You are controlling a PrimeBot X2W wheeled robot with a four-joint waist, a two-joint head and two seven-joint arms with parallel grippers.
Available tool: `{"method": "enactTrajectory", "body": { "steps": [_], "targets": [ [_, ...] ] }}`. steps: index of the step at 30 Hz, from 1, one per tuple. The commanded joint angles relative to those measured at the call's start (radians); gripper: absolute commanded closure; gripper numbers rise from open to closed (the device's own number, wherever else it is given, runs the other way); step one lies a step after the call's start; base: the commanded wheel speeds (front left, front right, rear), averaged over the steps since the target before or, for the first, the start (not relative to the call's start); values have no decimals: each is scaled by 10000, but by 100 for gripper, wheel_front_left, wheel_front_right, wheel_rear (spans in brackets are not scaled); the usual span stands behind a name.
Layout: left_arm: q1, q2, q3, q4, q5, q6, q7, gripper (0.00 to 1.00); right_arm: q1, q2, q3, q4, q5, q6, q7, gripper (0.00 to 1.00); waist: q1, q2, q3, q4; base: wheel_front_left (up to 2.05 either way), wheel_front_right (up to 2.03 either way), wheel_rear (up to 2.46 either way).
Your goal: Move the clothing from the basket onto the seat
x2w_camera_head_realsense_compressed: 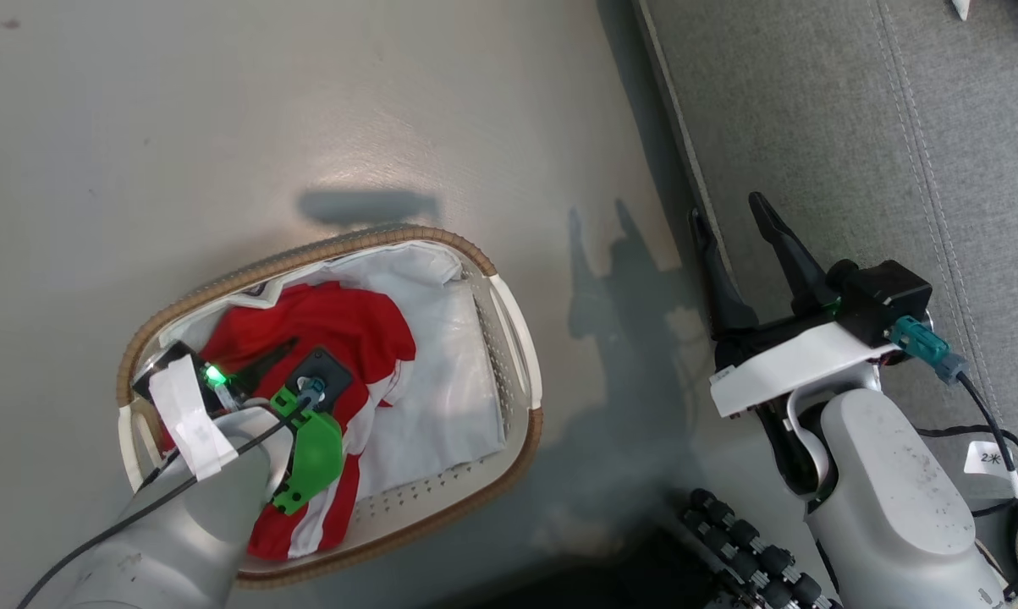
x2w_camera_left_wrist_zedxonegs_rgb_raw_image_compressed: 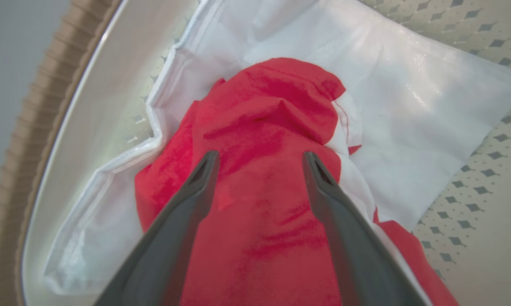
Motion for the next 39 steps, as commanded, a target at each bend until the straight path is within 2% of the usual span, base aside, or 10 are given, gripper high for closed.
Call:
{"method": "enactTrajectory", "body": {
  "steps": [1, 8, 12, 19, 28, 29, 30, 33, 39],
  "targets": [
    [-270, 119, -126, 93, 61, -13, 34, 0, -124, 6, 79, -57, 54, -14, -4, 0, -1, 0, 522, -327, 0, 0, 0],
    [-760, 362, -955, 312, 266, -13, 451, 0, -277, 2, 355, -188, 308, -14, -4, 0, -1, 0, 1096, -609, 0, 0, 0],
    [-1120, 539, -1029, 390, 136, 13, 776, 0, -350, 1, 415, -271, 439, -14, -4, 0, -1, 0, 1395, -705, 0, 0, 0],
    [-1406, 520, -1385, 450, 252, 1, 1396, 0, -463, 1, 560, -238, 588, -14, -4, 0, -1, 0, 1729, -769, 0, 0, 0],
    [-1029, 434, -1917, 497, -398, -11, 2228, 0, -518, 0, 721, -169, 701, -14, -4, 0, -1, 0, 1794, -847, 0, 0, 0],
    [-1009, 441, -1978, 493, -517, -11, 2241, 59, -522, 0, 726, -172, 708, -14, -4, 0, -1, 0, 1790, -848, 0, 0, 0],
    [-986, 443, -2040, 498, -591, -11, 2307, 100, -530, 0, 724, -176, 713, -14, -4, 0, -1, 0, 1780, -850, 0, 0, 0],
    [-909, 401, -2219, 493, -916, -10, 2227, 100, -561, -2, 662, -162, 698, -14, -4, 0, -1, 0, 1670, -844, 0, 0, 0],
    [-718, 140, -2537, 207, -1549, -11, 1406, 100, -519, -2, 484, -96, 522, -14, -4, 0, -1, 0, 973, -702, 0, 0, 0]
  ]
}}
